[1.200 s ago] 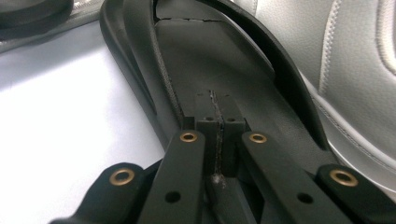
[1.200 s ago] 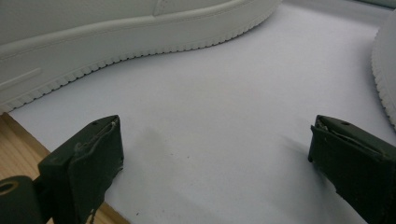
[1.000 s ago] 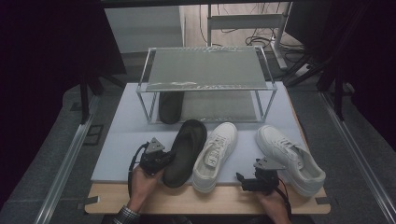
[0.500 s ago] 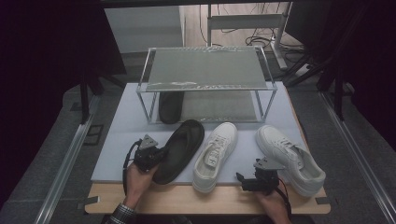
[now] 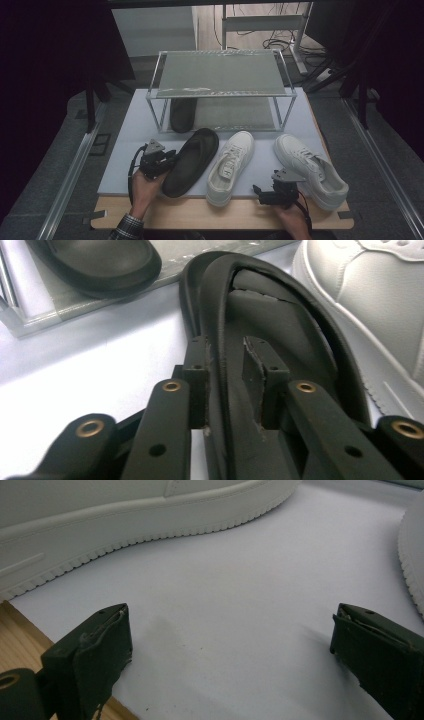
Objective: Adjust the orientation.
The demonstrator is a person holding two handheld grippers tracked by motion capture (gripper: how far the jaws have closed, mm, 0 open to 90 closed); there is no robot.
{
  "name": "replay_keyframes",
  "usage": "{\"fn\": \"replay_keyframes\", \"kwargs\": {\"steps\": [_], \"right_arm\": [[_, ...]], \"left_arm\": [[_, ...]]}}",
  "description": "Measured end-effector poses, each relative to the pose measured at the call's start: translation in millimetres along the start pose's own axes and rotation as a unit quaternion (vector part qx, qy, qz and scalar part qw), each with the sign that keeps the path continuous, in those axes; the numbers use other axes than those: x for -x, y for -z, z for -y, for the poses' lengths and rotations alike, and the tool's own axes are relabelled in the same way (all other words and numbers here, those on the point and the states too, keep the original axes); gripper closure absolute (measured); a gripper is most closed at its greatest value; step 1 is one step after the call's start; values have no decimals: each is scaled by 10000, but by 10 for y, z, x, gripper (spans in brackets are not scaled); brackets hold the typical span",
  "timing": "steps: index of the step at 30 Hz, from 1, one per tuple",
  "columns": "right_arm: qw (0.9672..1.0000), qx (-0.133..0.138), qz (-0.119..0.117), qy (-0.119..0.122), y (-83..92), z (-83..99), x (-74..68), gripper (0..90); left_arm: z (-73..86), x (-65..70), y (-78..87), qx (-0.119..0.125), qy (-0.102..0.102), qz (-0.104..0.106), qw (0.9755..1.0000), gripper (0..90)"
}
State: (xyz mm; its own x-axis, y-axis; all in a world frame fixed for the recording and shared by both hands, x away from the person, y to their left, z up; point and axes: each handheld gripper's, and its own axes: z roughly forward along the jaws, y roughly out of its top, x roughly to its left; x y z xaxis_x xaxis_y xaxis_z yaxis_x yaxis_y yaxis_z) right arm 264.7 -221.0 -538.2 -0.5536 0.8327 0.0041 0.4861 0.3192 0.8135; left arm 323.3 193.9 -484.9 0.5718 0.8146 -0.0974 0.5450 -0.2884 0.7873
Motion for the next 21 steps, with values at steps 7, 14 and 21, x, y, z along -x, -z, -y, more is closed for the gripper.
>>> {"fn": "replay_keyframes", "kwargs": {"steps": [7,14,21], "right_arm": [[10000,0,0,2,0,0,0,32],[10000,0,-1,0,0,0,0,32],[10000,1,-1,-1,0,0,0,32]], "left_arm": [[-4,-42,-133,-128,62,25,9999,689],[-42,-36,-228,-224,62,69,9997,721],[-75,-26,-285,-333,87,-33,9994,755]]}}
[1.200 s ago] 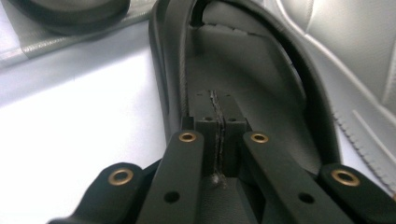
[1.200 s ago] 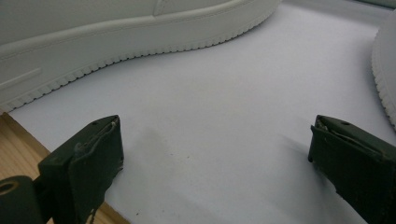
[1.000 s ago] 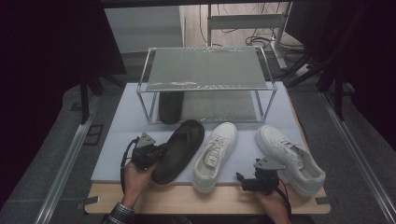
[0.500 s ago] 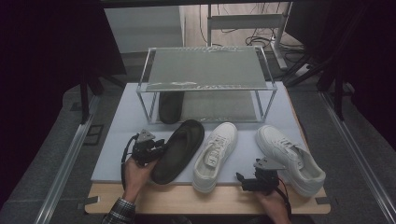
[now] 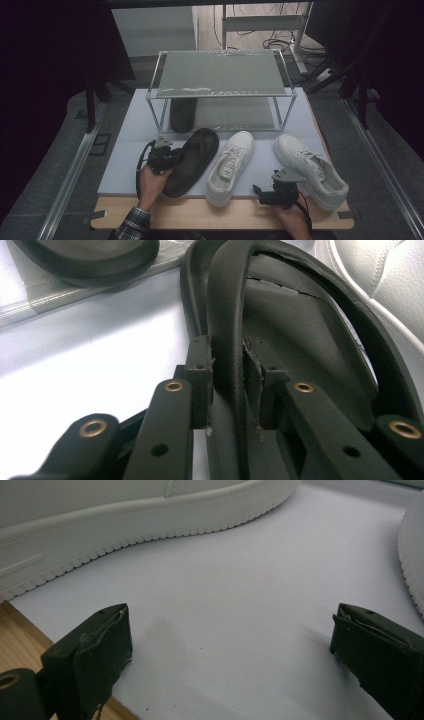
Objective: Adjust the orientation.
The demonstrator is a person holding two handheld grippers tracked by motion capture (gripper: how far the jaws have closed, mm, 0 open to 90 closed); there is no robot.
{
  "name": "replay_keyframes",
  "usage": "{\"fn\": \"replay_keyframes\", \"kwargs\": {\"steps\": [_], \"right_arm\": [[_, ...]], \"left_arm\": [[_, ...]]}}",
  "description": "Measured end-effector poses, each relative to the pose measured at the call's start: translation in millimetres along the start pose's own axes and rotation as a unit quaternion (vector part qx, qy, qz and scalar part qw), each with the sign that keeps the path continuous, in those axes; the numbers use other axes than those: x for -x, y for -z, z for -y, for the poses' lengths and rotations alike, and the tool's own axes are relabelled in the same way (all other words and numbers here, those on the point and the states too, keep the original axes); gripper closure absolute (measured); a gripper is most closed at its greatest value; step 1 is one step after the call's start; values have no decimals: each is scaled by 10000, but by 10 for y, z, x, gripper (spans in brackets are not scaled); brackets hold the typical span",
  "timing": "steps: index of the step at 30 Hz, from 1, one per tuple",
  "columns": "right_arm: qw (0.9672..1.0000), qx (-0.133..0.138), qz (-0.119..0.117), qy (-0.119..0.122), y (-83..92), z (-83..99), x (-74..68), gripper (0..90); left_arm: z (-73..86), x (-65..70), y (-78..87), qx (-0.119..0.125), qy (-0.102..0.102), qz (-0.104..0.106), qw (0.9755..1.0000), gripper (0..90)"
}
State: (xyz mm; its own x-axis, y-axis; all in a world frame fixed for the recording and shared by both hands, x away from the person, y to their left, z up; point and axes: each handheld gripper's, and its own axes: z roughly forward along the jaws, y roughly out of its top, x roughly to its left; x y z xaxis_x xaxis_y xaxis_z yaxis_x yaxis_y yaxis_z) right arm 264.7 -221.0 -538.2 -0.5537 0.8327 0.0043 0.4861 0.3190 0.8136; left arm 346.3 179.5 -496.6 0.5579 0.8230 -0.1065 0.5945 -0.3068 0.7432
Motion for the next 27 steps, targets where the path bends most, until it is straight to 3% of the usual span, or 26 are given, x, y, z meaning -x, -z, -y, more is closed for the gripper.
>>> {"fn": "replay_keyframes", "kwargs": {"steps": [13,19,27], "right_arm": [[10000,-1,1,2,0,0,0,32],[10000,-1,2,2,0,0,0,32],[10000,0,2,1,-1,0,0,32]], "left_arm": [[-40,41,35,10,0,-2,10000,802],[-122,57,99,70,-61,-23,10000,802],[-259,32,106,207,50,-113,9997,802]]}}
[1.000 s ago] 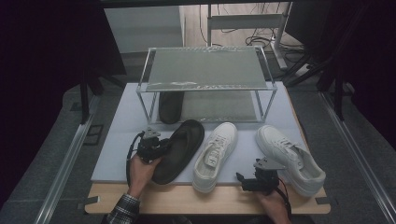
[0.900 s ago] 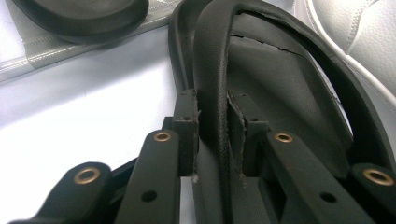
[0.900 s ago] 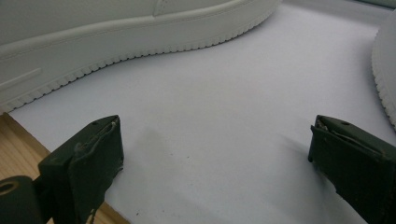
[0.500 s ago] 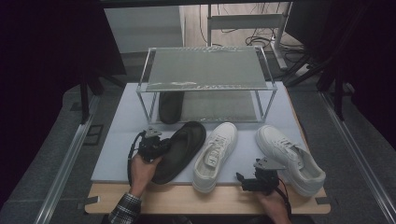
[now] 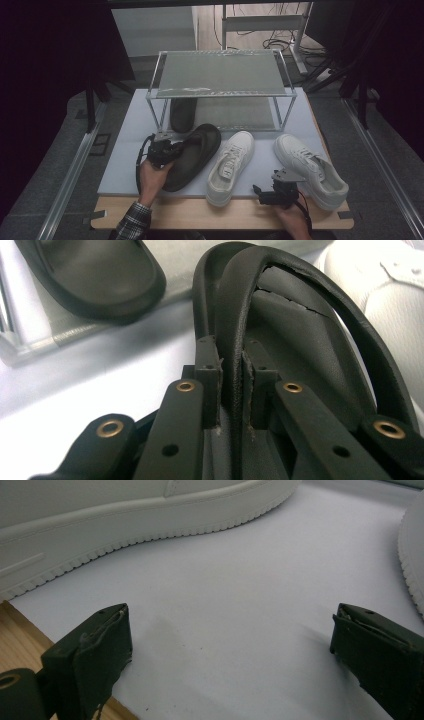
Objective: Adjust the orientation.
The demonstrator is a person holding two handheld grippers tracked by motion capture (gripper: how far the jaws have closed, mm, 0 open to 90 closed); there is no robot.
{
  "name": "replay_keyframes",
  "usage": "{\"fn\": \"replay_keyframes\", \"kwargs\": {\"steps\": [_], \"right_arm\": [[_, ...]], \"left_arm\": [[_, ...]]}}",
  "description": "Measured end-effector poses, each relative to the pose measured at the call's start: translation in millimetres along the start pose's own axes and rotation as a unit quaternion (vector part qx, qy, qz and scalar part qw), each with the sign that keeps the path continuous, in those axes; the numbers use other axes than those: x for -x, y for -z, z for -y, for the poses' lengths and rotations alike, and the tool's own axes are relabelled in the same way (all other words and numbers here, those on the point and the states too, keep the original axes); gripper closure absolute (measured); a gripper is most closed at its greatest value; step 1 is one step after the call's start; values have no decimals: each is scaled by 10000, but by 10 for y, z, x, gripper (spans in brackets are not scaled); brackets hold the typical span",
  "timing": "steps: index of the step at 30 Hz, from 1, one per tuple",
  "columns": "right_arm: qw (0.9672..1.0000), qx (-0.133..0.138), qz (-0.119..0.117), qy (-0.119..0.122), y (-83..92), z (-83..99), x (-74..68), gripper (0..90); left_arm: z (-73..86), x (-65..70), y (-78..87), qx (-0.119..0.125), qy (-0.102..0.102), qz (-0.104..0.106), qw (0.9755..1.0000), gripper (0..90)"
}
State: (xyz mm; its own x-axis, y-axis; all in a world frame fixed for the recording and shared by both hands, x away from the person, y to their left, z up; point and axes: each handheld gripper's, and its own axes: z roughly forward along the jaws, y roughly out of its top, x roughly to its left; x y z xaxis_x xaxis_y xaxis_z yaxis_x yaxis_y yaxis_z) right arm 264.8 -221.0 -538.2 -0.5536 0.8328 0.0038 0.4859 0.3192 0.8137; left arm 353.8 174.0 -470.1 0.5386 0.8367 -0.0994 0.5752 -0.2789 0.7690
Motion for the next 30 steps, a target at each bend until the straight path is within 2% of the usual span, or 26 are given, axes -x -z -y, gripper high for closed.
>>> {"fn": "replay_keyframes", "kwargs": {"steps": [7,17,22,30], "right_arm": [[10000,1,-1,0,0,0,0,32],[10000,7,-6,-14,-1,1,0,32],[10000,11,-8,-6,-1,2,2,32],[10000,13,-10,-8,-1,2,2,33]], "left_arm": [[-123,2,-103,81,165,-92,9998,798],[-321,11,-316,139,218,-249,9994,798],[-370,1,-430,225,400,-237,9987,797],[-411,-34,-591,321,688,-405,9963,793]]}}
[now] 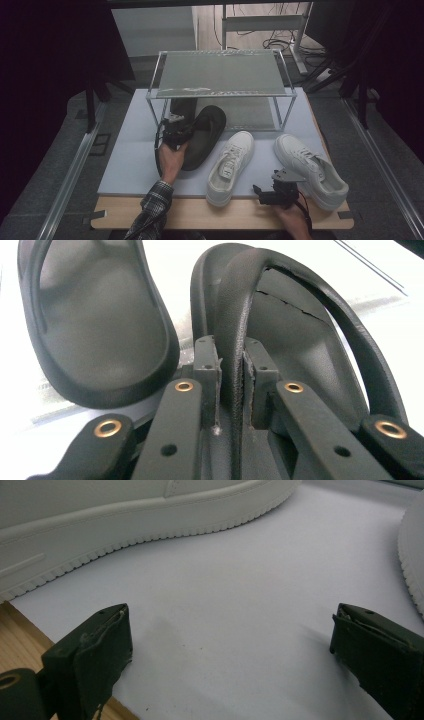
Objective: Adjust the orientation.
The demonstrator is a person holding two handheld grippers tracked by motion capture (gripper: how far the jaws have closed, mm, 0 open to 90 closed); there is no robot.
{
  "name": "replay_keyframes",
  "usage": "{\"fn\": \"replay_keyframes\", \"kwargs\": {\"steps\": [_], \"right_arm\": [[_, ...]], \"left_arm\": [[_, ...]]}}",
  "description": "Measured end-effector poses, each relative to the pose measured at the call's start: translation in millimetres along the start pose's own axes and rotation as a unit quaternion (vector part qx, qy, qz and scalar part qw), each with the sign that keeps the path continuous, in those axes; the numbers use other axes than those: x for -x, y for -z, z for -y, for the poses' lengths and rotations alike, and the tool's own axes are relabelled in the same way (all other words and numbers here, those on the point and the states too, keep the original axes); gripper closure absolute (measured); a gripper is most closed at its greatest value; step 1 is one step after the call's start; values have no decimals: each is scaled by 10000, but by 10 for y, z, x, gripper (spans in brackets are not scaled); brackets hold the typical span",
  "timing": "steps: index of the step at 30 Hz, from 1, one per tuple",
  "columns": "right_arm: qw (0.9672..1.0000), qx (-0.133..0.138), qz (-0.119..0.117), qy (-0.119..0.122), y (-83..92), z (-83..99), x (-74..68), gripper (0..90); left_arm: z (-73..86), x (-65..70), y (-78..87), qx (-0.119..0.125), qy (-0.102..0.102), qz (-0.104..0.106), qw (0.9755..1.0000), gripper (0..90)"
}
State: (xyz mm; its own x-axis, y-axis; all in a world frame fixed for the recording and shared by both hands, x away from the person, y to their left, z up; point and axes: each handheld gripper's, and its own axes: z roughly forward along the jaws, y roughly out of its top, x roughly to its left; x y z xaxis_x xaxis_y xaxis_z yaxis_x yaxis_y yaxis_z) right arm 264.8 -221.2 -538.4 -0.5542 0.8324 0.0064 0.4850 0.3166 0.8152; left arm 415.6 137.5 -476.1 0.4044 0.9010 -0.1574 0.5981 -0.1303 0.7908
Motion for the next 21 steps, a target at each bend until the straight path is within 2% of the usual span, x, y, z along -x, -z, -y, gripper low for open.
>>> {"fn": "replay_keyframes", "kwargs": {"steps": [10,17,21], "right_arm": [[10000,0,1,0,0,0,0,33],[10000,0,0,0,0,0,0,33],[10000,-1,0,2,0,0,0,33]], "left_arm": [[-21,41,-203,152,275,-193,9993,792],[32,53,-279,187,405,-548,9975,790],[63,51,-303,199,431,-552,9973,786]]}}
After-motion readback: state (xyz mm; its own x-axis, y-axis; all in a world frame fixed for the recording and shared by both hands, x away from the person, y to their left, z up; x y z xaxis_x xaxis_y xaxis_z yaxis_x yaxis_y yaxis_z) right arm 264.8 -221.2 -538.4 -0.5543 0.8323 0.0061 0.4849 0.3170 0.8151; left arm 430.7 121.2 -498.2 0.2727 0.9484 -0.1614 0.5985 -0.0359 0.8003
